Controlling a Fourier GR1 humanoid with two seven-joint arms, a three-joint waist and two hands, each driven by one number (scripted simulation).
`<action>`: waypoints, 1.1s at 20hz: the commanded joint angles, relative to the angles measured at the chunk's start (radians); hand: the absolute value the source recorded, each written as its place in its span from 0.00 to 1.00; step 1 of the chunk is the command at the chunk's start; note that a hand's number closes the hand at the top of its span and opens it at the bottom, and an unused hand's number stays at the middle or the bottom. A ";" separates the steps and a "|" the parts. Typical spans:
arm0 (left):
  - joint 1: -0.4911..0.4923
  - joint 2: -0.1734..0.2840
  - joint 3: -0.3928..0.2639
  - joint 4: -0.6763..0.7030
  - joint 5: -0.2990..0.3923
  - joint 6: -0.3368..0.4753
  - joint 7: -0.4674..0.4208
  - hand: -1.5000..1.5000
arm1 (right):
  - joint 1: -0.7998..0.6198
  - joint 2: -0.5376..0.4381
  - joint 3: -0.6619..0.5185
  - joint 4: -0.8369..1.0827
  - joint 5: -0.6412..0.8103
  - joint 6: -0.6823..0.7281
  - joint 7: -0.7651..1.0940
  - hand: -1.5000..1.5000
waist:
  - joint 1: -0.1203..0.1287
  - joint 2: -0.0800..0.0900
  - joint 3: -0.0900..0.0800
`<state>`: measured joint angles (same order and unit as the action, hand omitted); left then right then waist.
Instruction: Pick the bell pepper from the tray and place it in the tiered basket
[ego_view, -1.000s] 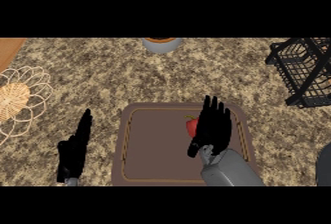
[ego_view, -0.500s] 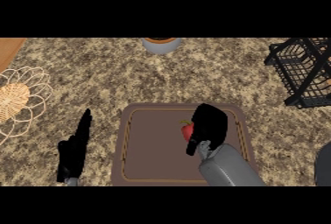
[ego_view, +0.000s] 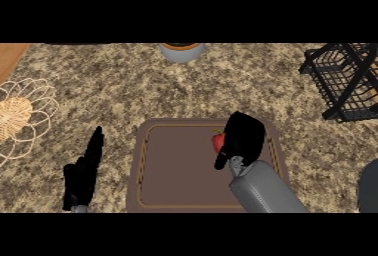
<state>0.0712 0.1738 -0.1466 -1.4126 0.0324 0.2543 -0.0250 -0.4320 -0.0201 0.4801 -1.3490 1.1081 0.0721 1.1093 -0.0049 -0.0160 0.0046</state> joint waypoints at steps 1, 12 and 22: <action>0.042 -0.007 0.005 0.013 -0.003 0.022 0.021 0.50 | 0.048 -0.064 -0.182 -0.050 0.008 -0.048 0.170 1.00 | -0.037 0.007 -0.004; 0.060 -0.002 0.010 -0.011 -0.007 0.030 0.040 0.50 | 0.068 -0.143 -0.608 -0.382 0.067 -0.122 0.267 1.00 | -0.047 0.002 -0.007; 0.058 0.000 0.005 -0.001 -0.009 0.006 0.035 0.50 | -0.097 -0.228 -0.609 -0.751 0.320 0.332 0.274 1.00 | -0.018 0.003 -0.010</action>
<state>0.1031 0.1799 -0.1312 -1.4511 0.0233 0.2713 0.0012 -0.4486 -0.2243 -0.1385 -2.0005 1.3578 0.1417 1.1825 -0.0353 -0.0192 0.0007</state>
